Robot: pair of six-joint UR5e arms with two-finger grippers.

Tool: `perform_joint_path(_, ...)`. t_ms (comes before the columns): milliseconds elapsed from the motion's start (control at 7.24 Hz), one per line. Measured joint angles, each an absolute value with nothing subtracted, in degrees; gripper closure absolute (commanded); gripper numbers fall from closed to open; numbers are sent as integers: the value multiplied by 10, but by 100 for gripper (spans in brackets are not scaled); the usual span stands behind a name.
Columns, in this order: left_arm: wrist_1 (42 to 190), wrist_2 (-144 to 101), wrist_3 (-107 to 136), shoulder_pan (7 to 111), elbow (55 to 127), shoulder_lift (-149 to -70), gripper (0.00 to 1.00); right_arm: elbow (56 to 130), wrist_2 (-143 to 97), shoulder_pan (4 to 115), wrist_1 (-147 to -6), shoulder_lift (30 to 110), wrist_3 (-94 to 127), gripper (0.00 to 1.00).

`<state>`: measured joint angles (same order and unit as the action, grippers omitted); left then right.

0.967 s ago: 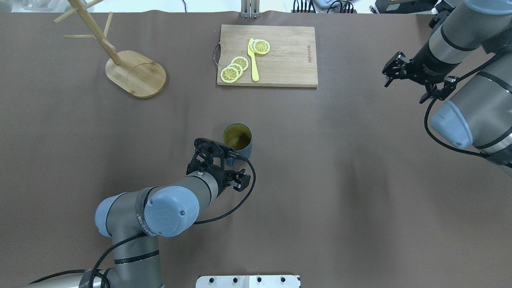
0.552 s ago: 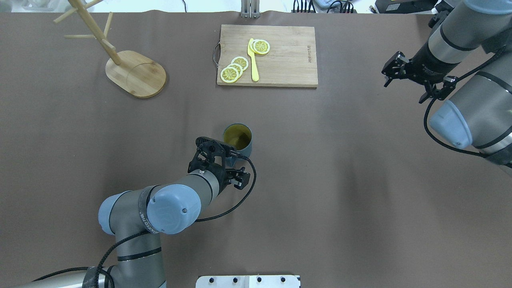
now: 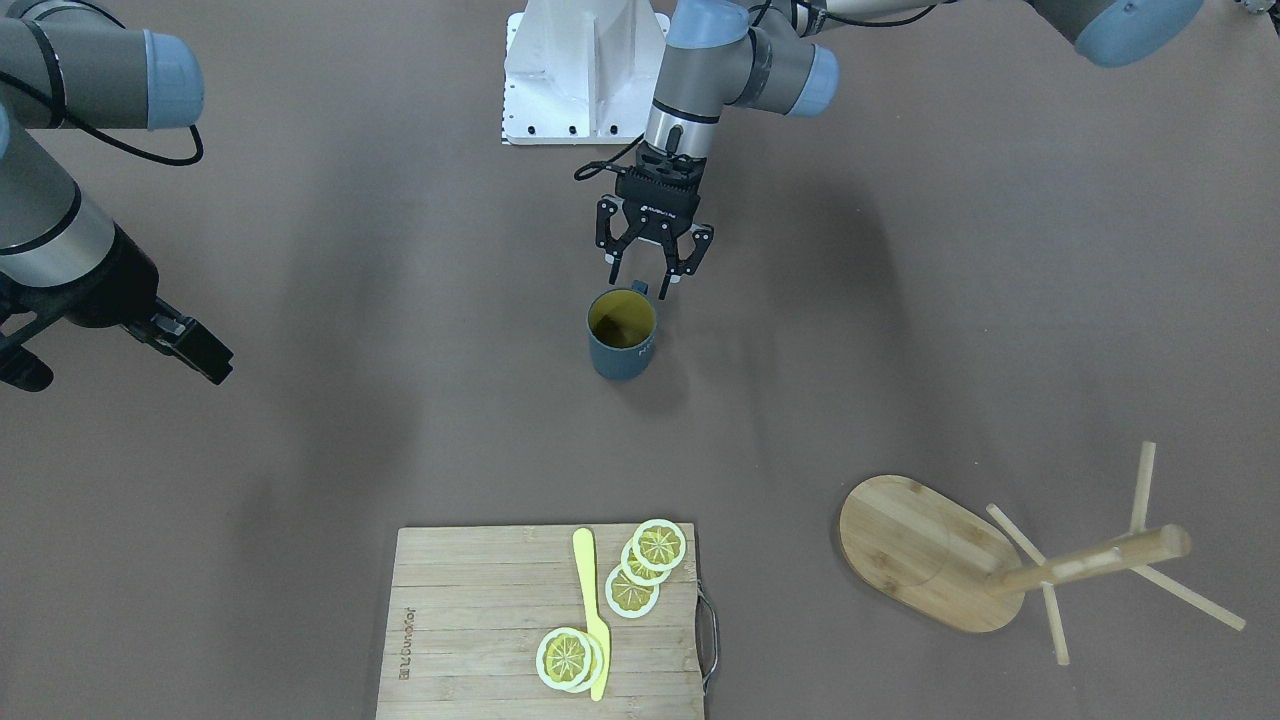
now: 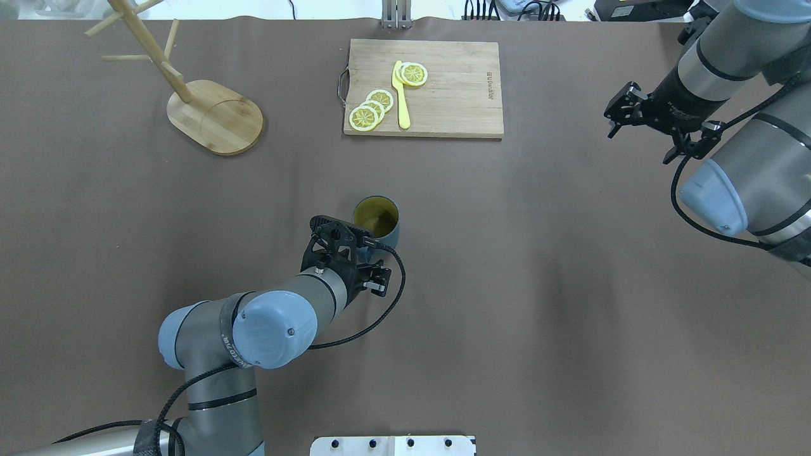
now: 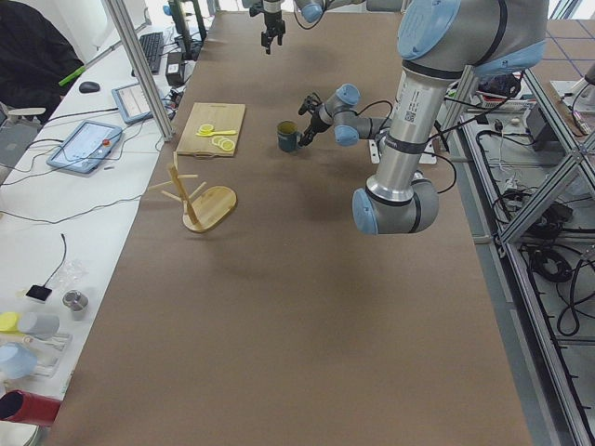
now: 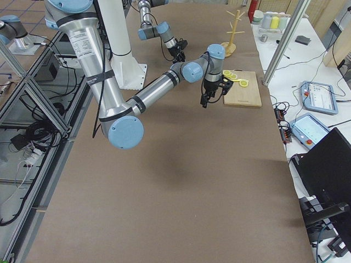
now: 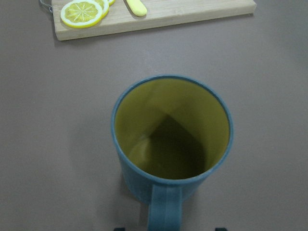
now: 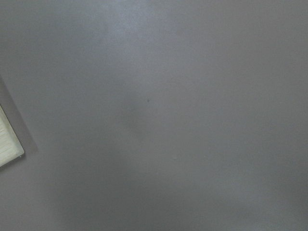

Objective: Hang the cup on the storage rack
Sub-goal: 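Reach the left gripper to the mug handle and close on it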

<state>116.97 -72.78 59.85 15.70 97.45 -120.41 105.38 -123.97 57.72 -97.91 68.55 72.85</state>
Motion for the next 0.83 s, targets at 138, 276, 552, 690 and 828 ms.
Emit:
perform_joint_path(138,1184,-728,599,158,966,-1204,53,1054,-1239,577,-979,686,729,0)
perform_joint_path(276,1194,-728,599,158,960,-1204,56,1053,-1239,576,-979,686,729,0)
perform_joint_path(552,1202,-728,598,159,958,-1204,76,1053,-1239,576,-979,686,729,0)
perform_joint_path(690,1208,-728,598,160,958,-1204,99,1053,-1239,576,-979,686,729,0)
perform_joint_path(828,1213,-728,598,161,958,-1204,100,1053,-1239,576,-979,687,729,0)
